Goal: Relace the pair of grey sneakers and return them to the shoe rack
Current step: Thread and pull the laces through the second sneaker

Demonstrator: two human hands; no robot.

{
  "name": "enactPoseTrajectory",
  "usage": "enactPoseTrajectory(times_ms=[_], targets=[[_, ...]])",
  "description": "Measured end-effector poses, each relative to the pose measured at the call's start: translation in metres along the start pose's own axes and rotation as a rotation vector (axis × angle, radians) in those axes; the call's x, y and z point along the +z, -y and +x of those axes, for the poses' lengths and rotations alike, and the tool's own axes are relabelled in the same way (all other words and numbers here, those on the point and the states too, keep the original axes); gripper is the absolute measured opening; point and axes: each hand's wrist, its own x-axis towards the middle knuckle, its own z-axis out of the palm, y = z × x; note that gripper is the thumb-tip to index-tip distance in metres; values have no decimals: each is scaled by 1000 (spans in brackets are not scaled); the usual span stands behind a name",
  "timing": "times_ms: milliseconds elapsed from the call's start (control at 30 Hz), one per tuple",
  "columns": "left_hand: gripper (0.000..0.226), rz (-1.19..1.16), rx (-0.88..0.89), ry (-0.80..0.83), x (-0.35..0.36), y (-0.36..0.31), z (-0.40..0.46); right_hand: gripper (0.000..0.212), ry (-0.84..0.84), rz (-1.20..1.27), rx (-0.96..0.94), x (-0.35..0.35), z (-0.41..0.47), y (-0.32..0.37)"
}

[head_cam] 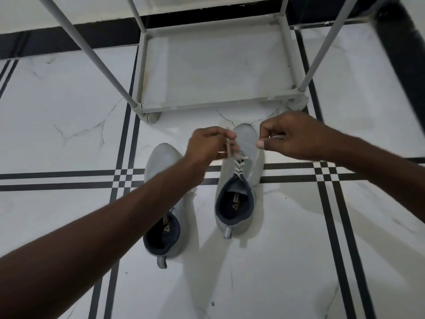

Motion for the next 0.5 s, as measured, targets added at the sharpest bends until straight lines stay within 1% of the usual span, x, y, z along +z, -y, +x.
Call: enactPoseTrajectory(times_ms=[33,67,133,167,267,400,500], targets=[[23,-73,-70,74,8,-4,-2,19,-16,-4,-15,-5,2,3],[27,-83,-118,133,14,-6,-4,18,-35,-11,-27,-9,4,5],[32,-41,-177,205,21,-1,-6,16,-83,3,-30,-11,9,3],[29,-18,-196,227,22,4,-5,16,-104,22,-29,-10,12,1],[20,67,-179,289,22,15,-4,14,-155,76,-46,1,22,-10],[20,202,-147,365,19,15,-1,10,-299,-9,-97,18,30,-23],[25,444,-100,386,12,9,5,10,-412,-52,-76,31,34,-30]])
